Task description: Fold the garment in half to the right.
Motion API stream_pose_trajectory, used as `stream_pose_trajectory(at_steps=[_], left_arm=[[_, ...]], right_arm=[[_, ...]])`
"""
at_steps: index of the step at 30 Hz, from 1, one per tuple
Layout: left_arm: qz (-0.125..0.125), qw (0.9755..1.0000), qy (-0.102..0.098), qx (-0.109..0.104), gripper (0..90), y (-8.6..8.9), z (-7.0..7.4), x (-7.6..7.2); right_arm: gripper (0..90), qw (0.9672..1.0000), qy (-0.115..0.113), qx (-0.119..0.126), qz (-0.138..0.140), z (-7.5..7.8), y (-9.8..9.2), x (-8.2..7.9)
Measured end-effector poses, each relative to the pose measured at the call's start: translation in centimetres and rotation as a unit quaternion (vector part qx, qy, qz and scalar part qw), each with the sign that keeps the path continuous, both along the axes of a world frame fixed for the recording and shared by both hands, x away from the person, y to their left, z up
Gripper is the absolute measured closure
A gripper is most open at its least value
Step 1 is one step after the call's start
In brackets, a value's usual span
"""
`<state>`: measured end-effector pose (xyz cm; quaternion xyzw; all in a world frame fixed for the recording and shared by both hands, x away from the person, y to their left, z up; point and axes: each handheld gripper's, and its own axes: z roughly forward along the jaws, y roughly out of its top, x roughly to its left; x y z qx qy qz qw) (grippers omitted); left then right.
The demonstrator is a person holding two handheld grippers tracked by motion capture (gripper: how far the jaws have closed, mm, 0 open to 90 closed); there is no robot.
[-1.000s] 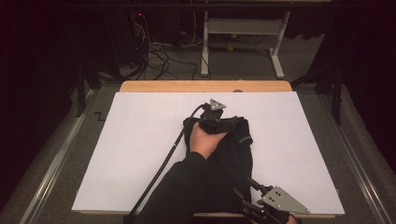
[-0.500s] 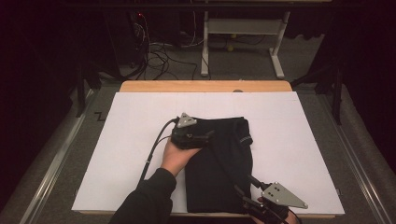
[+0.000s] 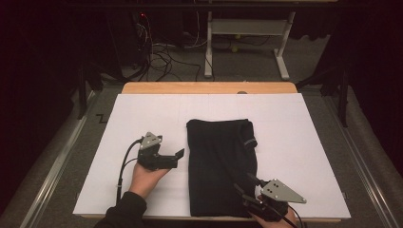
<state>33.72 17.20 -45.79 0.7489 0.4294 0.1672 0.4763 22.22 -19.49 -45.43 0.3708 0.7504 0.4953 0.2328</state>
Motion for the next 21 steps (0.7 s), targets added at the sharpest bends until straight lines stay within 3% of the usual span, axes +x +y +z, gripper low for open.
stream_pose_trajectory(at_steps=[8, 13, 15, 21], left_arm=[[0.005, 0.9999, -0.006, 0.014, 0.0, 3.5, 0.1, -3.3], [-0.006, 0.9996, -0.015, -0.025, 0.0, 4.6, 0.2, -5.0], [-0.002, 0.9995, -0.024, -0.021, 0.0, 4.8, -0.1, -5.4], [0.0, 0.9997, -0.024, -0.011, 0.0, 5.4, -0.7, -5.3]], right_arm=[[44.6, 1.0, -0.001, -0.001, 0.008, 0.1, 0.3, 0.7], [46.9, 1.0, -0.004, 0.002, 0.008, 0.6, 0.3, 1.6], [48.0, 1.0, 0.0, 0.004, 0.005, 0.7, 0.2, 2.1], [52.3, 0.9999, 0.003, -0.003, -0.016, 0.8, -0.5, 4.1]])
